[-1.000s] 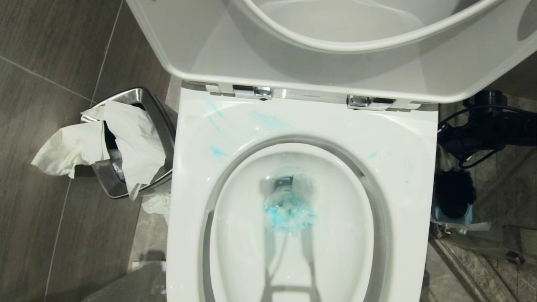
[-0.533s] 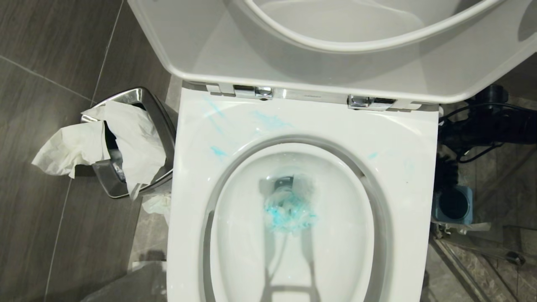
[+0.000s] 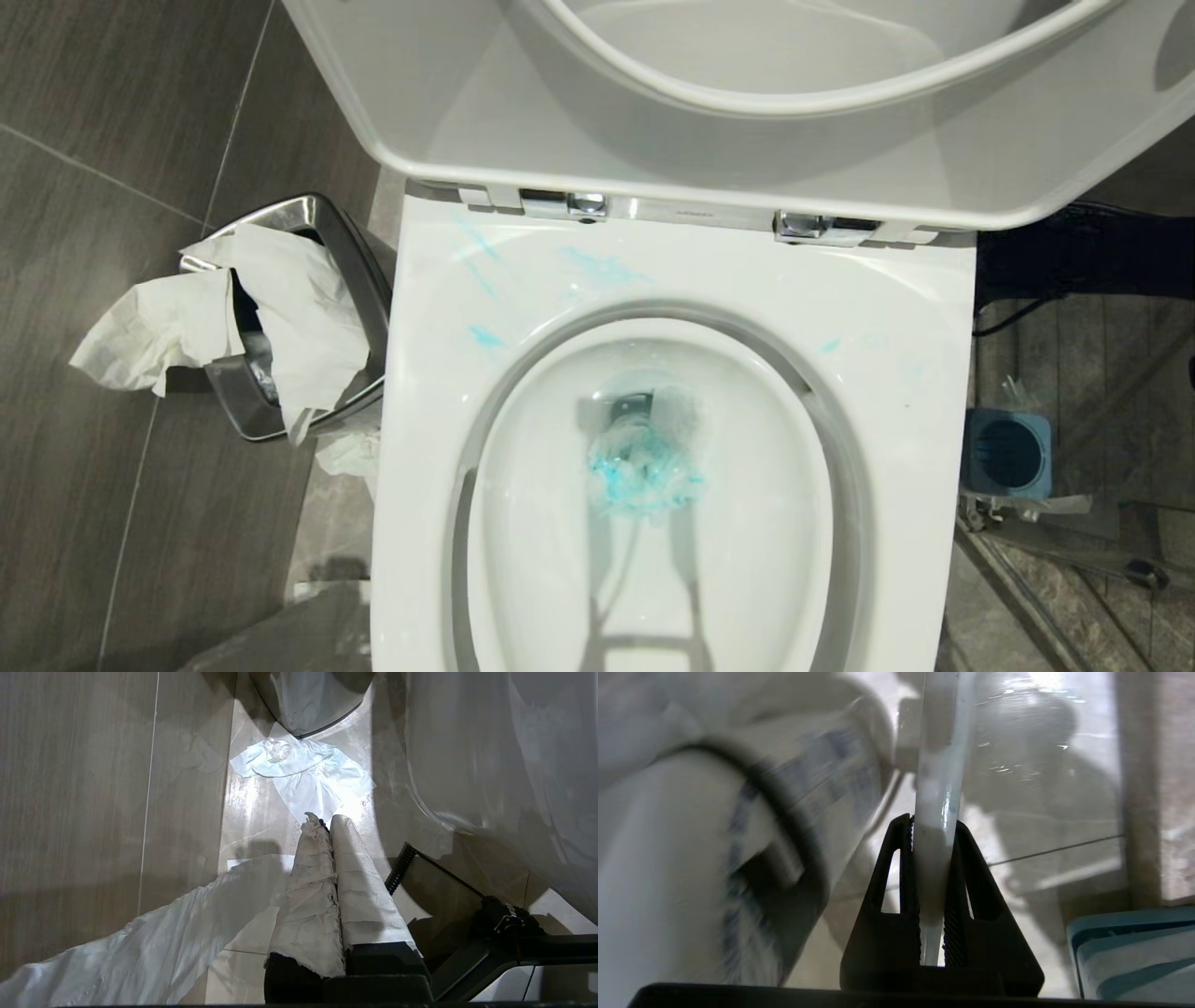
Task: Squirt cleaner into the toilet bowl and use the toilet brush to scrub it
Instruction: Scrub the toilet bowl
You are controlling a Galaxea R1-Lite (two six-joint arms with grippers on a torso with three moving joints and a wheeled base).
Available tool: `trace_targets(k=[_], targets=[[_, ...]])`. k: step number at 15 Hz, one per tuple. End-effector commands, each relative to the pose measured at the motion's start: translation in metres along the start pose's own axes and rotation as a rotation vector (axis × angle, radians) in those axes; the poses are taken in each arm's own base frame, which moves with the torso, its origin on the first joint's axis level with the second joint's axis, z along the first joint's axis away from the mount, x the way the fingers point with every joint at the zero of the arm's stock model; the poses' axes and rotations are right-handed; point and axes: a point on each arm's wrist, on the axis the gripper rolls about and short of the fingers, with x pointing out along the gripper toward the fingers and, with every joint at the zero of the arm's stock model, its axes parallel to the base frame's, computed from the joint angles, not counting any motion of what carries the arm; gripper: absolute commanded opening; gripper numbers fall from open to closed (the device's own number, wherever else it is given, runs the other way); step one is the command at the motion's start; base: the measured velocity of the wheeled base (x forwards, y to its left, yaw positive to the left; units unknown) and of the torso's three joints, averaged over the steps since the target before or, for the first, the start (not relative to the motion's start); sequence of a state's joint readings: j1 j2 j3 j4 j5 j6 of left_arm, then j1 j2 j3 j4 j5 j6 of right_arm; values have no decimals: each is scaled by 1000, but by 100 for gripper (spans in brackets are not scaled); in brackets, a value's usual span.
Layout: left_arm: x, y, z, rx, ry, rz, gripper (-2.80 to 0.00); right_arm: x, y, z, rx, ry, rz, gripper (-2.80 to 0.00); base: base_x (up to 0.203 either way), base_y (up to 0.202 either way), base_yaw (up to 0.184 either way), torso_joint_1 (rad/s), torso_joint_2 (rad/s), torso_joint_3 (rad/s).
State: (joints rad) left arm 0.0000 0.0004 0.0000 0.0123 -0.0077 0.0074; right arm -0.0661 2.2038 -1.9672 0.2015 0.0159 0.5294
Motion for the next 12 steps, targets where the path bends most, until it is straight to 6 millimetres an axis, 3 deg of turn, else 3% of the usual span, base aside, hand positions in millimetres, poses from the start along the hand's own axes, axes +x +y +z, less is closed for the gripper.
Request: trace_targets(k=[1,6,12], targets=[[0,0,0,0,0,0,-280,-18,11,1,-56,-1,15,-280,0,0,0,0,0,0],[0,0,0,0,0,0,-280,-65,5,-6,-154,28,-25,-280,0,0,0,0,0,0],[0,0,0,0,0,0,-280,-129,-18,-16,-150,44,-88,-280,0,0,0,0,0,0]])
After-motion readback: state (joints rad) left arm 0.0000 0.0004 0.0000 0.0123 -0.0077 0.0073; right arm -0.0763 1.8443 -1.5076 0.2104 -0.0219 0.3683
